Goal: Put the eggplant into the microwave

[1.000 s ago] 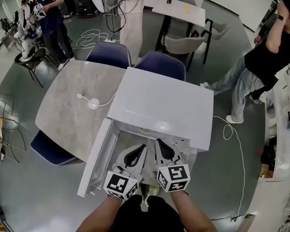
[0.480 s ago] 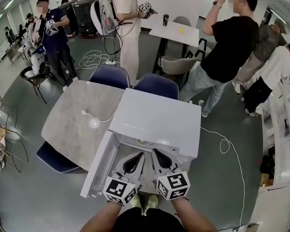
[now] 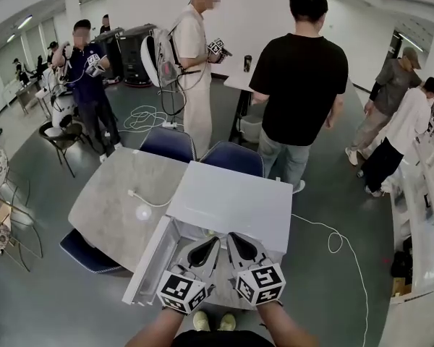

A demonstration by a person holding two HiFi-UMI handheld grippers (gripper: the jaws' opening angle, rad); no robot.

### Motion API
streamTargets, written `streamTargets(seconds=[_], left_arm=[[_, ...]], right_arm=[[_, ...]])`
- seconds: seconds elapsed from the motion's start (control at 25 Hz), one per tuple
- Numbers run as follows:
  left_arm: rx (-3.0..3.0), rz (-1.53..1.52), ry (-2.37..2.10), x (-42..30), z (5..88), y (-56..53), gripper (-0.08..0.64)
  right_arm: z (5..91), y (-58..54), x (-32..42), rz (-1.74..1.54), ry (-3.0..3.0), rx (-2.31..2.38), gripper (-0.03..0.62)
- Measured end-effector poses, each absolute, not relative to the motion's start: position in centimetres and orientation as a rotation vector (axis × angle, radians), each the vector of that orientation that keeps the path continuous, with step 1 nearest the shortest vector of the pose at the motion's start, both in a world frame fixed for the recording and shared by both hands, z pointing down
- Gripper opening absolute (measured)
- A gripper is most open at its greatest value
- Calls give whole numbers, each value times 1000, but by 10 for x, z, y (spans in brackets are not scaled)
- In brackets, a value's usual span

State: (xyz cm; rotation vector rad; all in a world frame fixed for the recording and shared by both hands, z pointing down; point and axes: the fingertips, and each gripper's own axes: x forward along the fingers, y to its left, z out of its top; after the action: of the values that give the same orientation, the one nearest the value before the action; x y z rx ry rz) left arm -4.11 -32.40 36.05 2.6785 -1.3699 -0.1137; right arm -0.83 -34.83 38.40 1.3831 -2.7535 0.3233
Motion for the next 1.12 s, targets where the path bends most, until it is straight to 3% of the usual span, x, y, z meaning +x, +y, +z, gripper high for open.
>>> streamTargets(seconds=[1.12], left_arm=[[2704, -146, -1410, -29, 331, -307, 9]], right_arm=[[348, -330, -3, 235, -2812, 1326, 0]])
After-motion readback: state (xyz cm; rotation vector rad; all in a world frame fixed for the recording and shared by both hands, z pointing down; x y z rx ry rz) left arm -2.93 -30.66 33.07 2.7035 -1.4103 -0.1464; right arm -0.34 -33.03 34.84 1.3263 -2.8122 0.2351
